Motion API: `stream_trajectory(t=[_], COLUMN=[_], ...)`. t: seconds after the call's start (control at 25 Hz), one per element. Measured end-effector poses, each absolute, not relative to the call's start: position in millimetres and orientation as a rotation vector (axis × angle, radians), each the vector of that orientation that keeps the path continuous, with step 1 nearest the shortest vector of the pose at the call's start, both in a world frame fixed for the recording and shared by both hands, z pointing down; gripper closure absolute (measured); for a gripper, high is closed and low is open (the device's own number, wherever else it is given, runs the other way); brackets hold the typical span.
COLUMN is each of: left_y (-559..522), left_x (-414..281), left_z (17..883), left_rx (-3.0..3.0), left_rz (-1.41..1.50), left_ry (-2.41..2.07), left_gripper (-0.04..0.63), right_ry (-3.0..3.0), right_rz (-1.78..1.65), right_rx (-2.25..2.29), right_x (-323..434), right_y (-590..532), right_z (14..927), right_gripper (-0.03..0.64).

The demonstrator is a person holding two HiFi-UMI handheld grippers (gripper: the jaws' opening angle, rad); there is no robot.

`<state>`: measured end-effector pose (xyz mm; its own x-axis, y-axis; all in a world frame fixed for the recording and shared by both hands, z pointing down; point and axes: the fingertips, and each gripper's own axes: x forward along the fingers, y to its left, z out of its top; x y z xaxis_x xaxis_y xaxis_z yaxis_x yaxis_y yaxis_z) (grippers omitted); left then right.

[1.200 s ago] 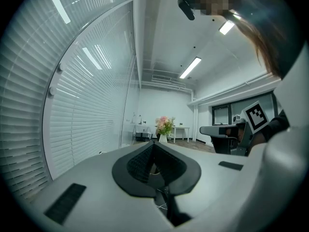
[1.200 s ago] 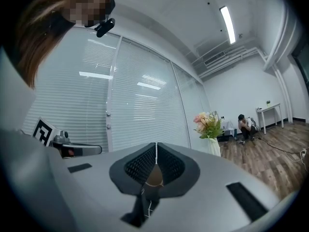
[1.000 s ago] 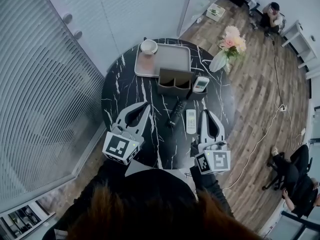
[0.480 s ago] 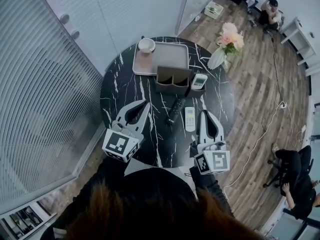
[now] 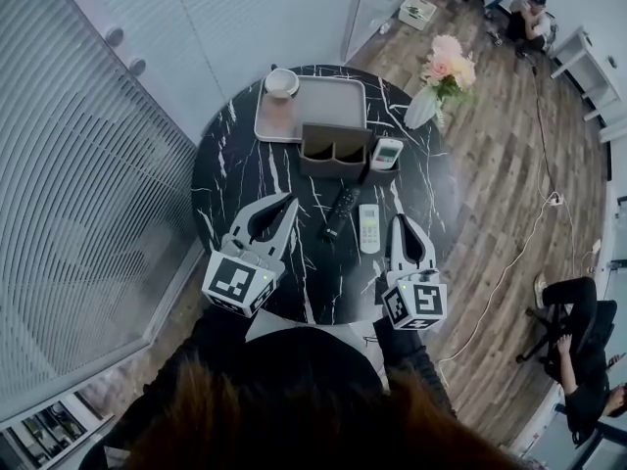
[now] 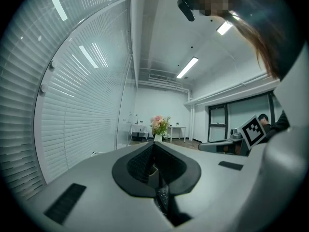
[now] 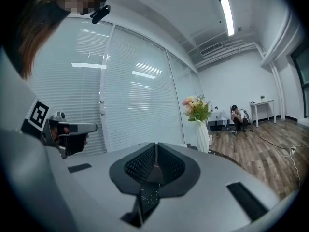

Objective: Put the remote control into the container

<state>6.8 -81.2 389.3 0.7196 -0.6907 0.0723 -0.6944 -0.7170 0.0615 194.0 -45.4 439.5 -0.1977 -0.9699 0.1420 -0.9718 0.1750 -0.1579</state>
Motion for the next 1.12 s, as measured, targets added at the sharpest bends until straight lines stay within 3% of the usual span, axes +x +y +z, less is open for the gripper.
stream_trajectory(t=[0.8, 0.84, 0.92, 1.12], left_y=[-82, -82, -82, -81], left_x=[-3, -3, -4, -7], left_z=[384, 385, 387, 387], left_rx=[2.84, 2.837, 2.831, 2.844], left_rz=[0.072, 0.071, 0.067, 0.087], left_ry=[-1.195, -1.193, -1.188, -1.197], left_gripper=[0.598, 0.598, 0.598, 0.598], right_ry=[-2.118, -2.101, -2.062, -1.959], right_rz=[0.709, 0.721, 0.742, 0.768], right_rx=[1.748, 1.736, 1.717, 1.64], right_x=[196, 196, 196, 197], right_y=[-109, -110, -113, -113], right_z=[567, 574, 587, 623], right_gripper=[0.583, 0.558, 0.425, 0.373])
